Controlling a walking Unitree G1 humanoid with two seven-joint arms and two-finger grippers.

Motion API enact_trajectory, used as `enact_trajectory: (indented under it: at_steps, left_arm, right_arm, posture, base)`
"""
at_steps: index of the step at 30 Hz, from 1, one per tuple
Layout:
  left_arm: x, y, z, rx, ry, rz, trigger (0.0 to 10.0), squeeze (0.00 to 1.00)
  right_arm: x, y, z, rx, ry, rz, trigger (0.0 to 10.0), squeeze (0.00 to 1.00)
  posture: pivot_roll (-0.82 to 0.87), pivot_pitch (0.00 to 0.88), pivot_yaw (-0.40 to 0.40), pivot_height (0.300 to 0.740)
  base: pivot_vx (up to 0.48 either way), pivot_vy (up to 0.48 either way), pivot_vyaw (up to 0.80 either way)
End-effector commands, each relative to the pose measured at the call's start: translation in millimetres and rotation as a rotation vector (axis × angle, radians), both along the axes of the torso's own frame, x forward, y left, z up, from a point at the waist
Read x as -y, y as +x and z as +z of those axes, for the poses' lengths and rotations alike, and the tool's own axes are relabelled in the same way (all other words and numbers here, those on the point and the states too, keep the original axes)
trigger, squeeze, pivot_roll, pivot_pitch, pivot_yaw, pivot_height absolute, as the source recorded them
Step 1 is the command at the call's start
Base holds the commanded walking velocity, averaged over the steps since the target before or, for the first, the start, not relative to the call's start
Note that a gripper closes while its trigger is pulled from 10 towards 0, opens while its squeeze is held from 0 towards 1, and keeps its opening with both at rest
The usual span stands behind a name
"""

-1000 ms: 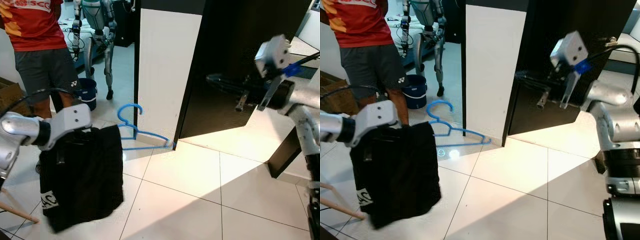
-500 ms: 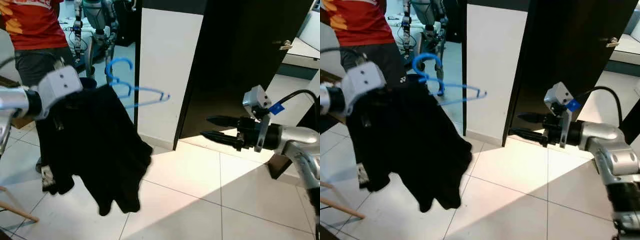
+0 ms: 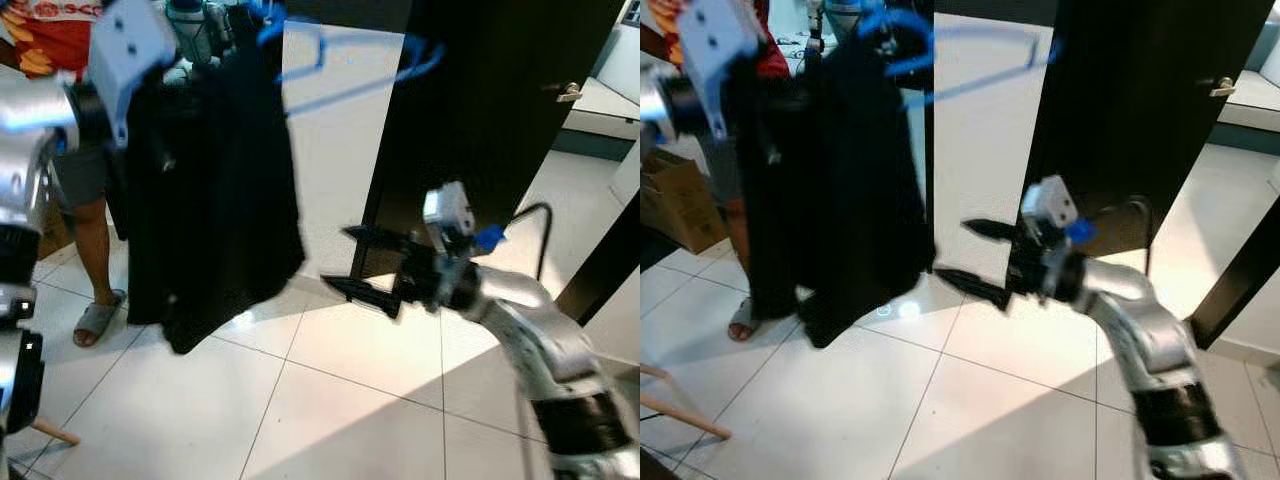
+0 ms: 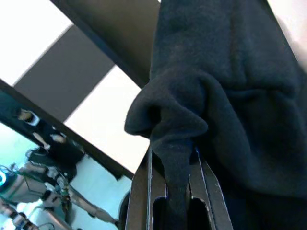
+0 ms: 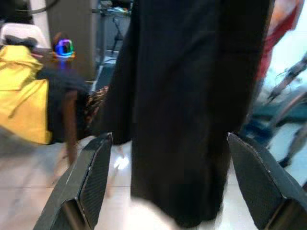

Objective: Hang hanger

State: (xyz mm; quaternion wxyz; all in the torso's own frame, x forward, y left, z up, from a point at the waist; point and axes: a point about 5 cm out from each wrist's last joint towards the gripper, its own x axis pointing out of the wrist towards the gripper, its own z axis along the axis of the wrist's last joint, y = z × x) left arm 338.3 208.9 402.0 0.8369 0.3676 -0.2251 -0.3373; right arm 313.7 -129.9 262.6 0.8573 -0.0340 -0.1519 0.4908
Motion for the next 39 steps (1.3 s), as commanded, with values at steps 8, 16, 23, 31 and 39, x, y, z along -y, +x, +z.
enact_trajectory:
  at_steps: [8, 16, 23, 31, 39]
  left_arm:
    - [0.1, 1.7, 7, 0.041, -0.042, -0.006, 10.0, 0.0]
    - [5.9, 0.6, 12, 0.058, -0.044, -0.032, 10.0, 0.0]
    - [14.0, -0.2, 14, 0.066, -0.042, -0.066, 10.0, 0.0]
    - [18.2, -0.4, 16, 0.069, -0.026, -0.088, 10.0, 0.0]
    - [17.2, -0.4, 18, 0.077, -0.025, -0.083, 10.0, 0.0]
  right_arm:
    - [11.4, 3.8, 24, 0.064, 0.073, -0.062, 10.0, 0.0]
    - [0.5, -10.8, 12, 0.015, 0.003, 0.084, 10.0, 0.0]
    - [-25.7, -13.9, 1, -0.01, 0.028, 0.112, 10.0, 0.0]
    - [-37.8, 3.7, -11, -0.02, -0.012, -0.029, 10.0, 0.0]
    - [-22.8, 11.2, -11, -0.029, -0.037, -0.122, 10.0, 0.0]
  posture:
    - [0.0, 0.0, -0.063, 0.74]
    - [0.0, 0.0, -0.059, 0.74]
    - [0.0, 0.0, -0.058, 0.74]
    - [0.01, 0.0, -0.054, 0.74]
    - [0.01, 0.0, -0.052, 0.74]
  base:
    - [0.0, 0.0, 0.0]
    - [0.0, 0.0, 0.0]
    - [0.0, 0.0, 0.0]
    - [0.0, 0.0, 0.0]
    - [0.0, 0.0, 0.0]
